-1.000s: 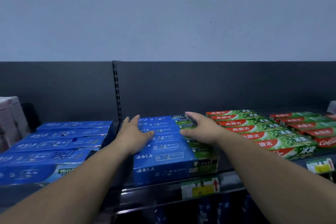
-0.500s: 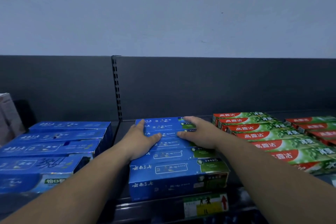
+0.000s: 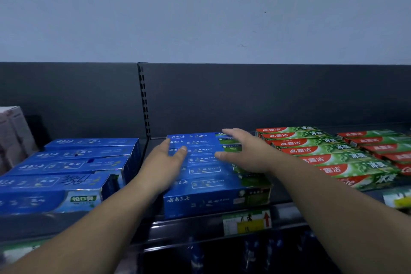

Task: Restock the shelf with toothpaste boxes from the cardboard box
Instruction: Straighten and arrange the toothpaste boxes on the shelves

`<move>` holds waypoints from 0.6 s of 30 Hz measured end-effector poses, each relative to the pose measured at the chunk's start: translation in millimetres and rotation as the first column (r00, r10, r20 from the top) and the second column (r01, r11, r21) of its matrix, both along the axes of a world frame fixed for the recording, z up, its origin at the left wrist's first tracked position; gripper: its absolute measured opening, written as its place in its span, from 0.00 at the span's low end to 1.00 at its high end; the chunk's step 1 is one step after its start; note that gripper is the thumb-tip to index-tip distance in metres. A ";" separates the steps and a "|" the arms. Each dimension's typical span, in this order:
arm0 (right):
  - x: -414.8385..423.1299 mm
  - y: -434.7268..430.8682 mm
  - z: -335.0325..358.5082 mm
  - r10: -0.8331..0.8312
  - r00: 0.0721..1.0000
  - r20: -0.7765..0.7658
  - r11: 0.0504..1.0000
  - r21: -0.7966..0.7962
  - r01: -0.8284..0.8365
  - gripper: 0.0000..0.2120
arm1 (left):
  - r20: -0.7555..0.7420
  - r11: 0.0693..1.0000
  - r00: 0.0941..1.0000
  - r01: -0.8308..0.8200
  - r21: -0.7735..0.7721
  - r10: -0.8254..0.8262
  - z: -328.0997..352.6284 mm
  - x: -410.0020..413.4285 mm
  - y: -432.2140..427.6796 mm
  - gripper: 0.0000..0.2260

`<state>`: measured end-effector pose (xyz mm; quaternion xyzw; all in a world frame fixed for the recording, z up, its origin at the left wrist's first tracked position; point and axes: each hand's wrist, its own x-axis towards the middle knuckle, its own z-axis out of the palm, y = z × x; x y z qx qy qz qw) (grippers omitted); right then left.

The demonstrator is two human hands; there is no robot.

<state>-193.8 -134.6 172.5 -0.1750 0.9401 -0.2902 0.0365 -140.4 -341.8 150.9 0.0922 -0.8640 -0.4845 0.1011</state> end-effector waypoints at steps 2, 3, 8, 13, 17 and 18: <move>22.7 0.4 -0.9 0.094 0.995 -0.033 0.991 0.095 -0.090 0.40 | -0.028 0.999 1.000 0.005 -0.039 -0.006 -8.2 14.5 0.5 0.27; 34.9 -1.0 -3.2 0.131 0.991 -0.040 0.981 0.147 -0.124 0.40 | -0.034 0.999 0.999 0.010 -0.050 -0.012 -12.9 21.4 2.6 0.27; 66.4 -10.0 -22.6 0.142 0.981 -0.135 0.918 0.389 -0.080 0.41 | -0.058 0.993 0.995 0.082 -0.089 -0.087 -25.9 37.6 22.1 0.27; 84.5 -18.0 -20.2 0.012 0.983 -0.185 0.946 0.319 0.049 0.42 | -0.151 0.991 0.980 0.125 -0.053 -0.132 -23.0 53.9 6.3 0.26; 104.1 -52.4 -18.4 0.003 0.960 -0.281 0.976 0.211 0.059 0.39 | -0.252 0.977 0.948 0.165 -0.133 -0.194 -28.1 92.8 -25.4 0.26; 106.9 -64.9 -19.0 0.013 0.956 -0.294 0.982 0.186 0.044 0.37 | -0.268 0.974 0.942 0.166 -0.154 -0.203 -29.2 101.2 -34.7 0.26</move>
